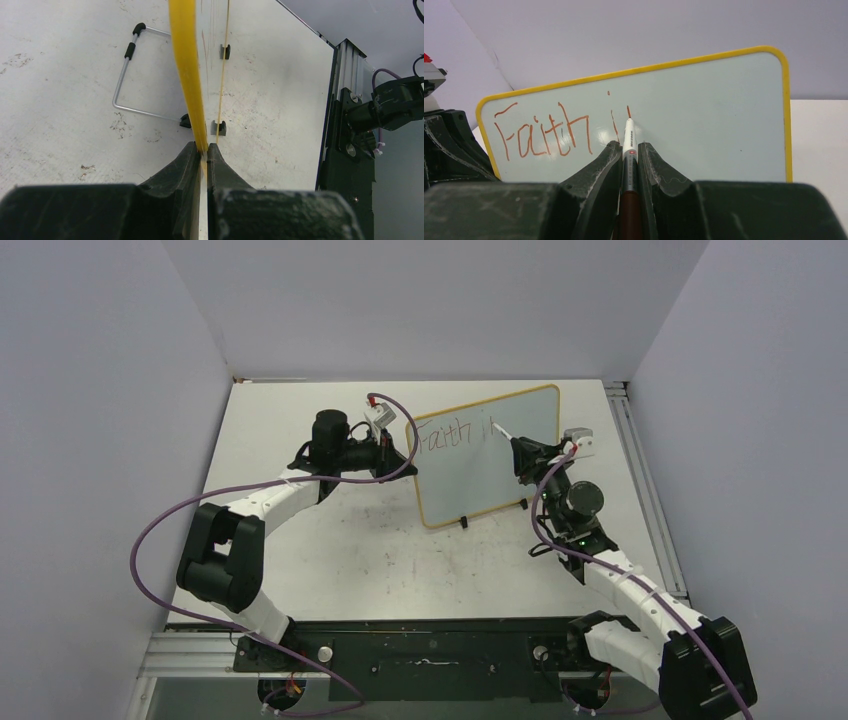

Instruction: Write a sentence on the whiteboard

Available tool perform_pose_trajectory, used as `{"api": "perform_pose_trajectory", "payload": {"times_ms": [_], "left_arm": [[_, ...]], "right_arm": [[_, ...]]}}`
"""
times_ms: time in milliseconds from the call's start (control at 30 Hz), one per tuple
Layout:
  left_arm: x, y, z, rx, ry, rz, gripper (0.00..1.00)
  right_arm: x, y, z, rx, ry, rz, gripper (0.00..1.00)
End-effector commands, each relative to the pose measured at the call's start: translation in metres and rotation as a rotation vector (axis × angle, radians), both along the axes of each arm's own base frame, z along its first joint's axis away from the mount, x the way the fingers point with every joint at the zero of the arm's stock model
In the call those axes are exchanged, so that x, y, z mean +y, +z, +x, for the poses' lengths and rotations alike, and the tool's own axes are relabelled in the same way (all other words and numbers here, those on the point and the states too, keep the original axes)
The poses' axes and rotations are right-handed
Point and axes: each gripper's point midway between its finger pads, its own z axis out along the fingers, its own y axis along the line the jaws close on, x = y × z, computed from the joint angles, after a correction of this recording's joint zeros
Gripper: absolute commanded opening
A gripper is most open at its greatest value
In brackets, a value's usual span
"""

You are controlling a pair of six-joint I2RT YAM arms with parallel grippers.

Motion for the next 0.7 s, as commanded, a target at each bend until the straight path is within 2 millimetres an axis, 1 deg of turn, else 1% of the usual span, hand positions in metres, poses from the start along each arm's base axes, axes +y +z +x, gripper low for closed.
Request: {"api": "perform_pose_trajectory", "payload": {"times_ms": [0,333,500,533,667], "left_arm": [[-0.004,0.018,0.004,-0.044,-0.023,-0.023,0.00],[-0.004,0.017,0.004,-0.043,-0.024,-0.023,0.00],[-0.004,0.017,0.004,-0.042,-0.024,-0.023,0.00],[-0.004,0.017,0.004,-0.042,-0.024,-0.023,0.00],[-0.004,0.016,0.004,-0.040,-0.023,-0.022,0.00]], "right_arm": [[-0.002,0.041,0.007,-0.110,-0.017,0.039,0.05],[0.001,0.041,0.014,-0.118,-0.015,0.037,0.05],[-0.002,0.039,0.016,-0.117,-0.037,0.029,0.05],[-0.007,0.039,0.018,-0.114,-0.064,0.031,0.05],[-0.014,0.037,0.019,-0.106,-0.103,0.025,0.05]]}}
